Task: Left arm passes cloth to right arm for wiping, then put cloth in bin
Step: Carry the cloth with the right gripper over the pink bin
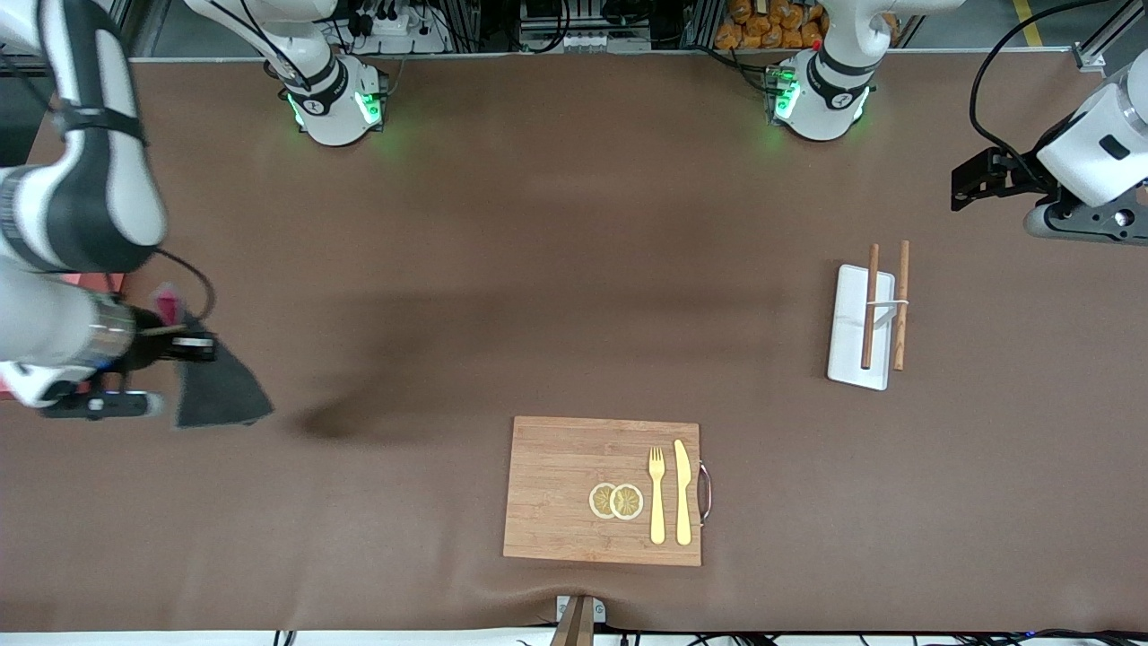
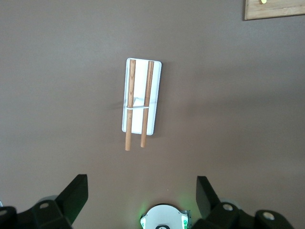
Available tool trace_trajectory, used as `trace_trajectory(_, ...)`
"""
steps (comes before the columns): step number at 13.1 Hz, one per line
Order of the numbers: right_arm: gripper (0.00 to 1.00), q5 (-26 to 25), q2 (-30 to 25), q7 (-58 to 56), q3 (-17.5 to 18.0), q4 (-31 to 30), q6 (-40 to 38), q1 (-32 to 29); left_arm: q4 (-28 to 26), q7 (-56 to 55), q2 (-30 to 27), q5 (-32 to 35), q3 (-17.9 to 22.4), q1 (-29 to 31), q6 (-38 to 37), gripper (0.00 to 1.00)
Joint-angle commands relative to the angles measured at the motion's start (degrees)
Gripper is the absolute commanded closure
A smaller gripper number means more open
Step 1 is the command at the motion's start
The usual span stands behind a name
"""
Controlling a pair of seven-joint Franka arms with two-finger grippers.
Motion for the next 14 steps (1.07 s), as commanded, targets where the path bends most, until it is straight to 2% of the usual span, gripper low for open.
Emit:
trace_trajectory(1,1.00,-0.5,-0.1,-16.6,1.2,2.9,-1.9,-10.1,0.8,-1.0,0.1,0.3,-0.1,0.0,0.8,0.00)
trace_trajectory(5,1.00,-1.4,0.2,-34.2,1.0,5.0,-1.8,-21.1,0.2,-1.1,0.1,0.3,-0.1,0.5,4.4,0.00)
trace_trajectory(8,1.00,-4.0,1.4,-49.1,0.8,8.6,-1.1,-28.3,0.4,-1.1,-0.1,0.3,-0.1,0.5,4.8,0.00)
trace_trajectory(10,1.00,-7.0,4.3,-54.0,0.9,9.5,0.1,-32.7,0.4,-0.9,-0.1,0.2,-0.1,0.4,5.6,0.00)
trace_trajectory(12,1.00,-7.4,8.7,-61.3,0.9,9.4,6.2,-36.7,0.6,-0.2,-0.1,0.2,-0.1,0.5,5.5,0.00)
trace_trajectory(14,1.00,-7.2,11.7,-64.3,0.9,9.1,7.6,-39.3,0.8,-0.5,-0.1,-0.3,-0.2,0.0,5.6,0.00)
